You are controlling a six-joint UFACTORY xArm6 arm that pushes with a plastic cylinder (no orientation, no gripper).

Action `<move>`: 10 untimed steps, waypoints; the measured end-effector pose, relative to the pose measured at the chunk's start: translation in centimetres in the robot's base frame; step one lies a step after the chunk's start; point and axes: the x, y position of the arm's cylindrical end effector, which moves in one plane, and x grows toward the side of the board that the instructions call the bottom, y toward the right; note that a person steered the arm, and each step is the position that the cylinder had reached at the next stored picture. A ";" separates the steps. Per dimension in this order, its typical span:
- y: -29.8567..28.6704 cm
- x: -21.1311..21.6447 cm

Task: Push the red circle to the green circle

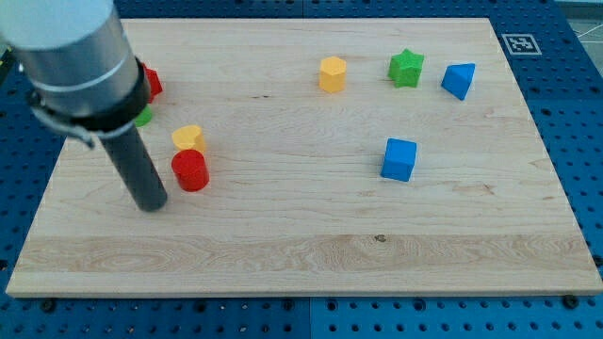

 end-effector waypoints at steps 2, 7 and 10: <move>5.9 -0.4; 1.0 -4.4; -0.4 -4.9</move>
